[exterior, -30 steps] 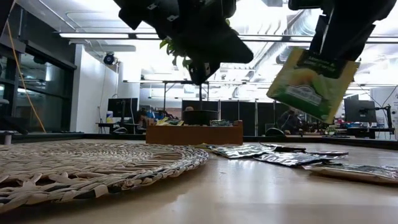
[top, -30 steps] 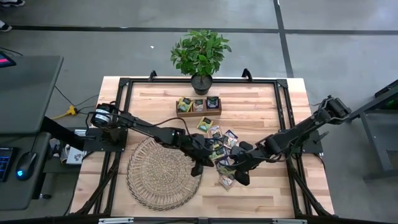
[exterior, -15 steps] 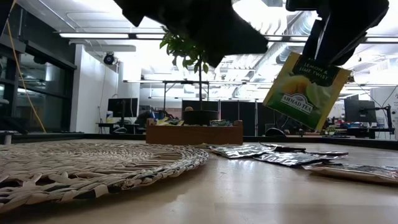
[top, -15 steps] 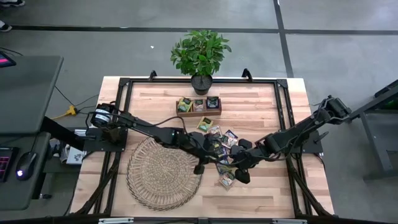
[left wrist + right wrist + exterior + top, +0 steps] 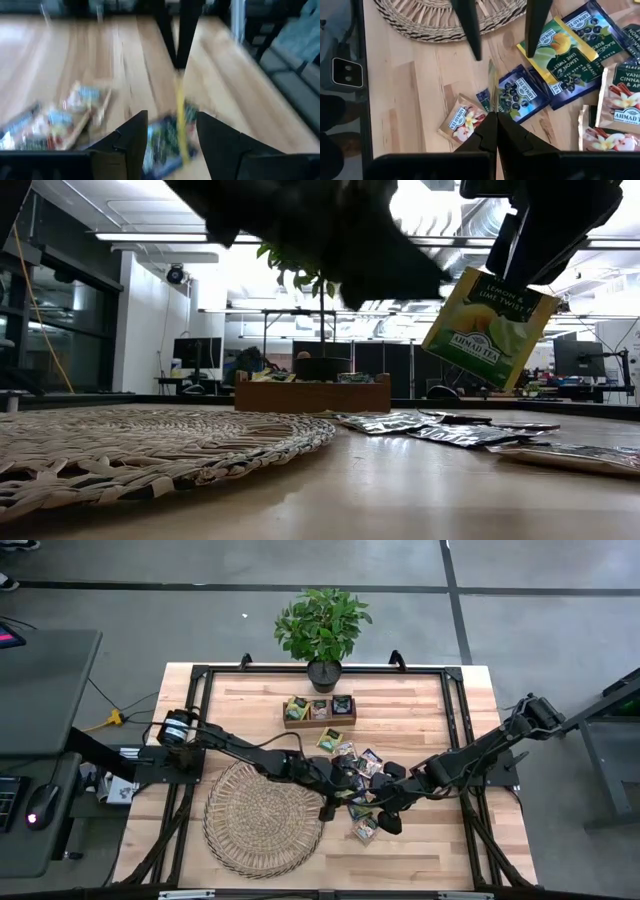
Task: Pick & Place Tea
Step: Put the yellow tea bag into the left section of the wooden organizer
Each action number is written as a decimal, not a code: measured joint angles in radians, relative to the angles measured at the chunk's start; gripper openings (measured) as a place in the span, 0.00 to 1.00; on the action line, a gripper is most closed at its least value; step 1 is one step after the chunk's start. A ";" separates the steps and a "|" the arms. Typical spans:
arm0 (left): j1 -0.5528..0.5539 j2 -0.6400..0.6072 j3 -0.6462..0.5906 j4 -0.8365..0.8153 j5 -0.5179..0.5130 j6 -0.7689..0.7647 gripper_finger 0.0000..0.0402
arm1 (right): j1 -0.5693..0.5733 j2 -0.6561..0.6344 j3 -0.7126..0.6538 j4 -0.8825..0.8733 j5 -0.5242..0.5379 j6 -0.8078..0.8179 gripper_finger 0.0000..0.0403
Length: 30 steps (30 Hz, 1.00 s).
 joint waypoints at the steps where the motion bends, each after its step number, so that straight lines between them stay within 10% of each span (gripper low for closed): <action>1: 0.000 -0.004 0.005 0.012 0.000 0.000 0.42 | 0.000 0.000 0.000 -0.002 0.001 -0.002 0.00; 30: 0.000 -0.003 0.003 0.005 -0.026 -0.001 0.39 | -0.034 0.000 0.000 0.086 0.038 -0.053 0.00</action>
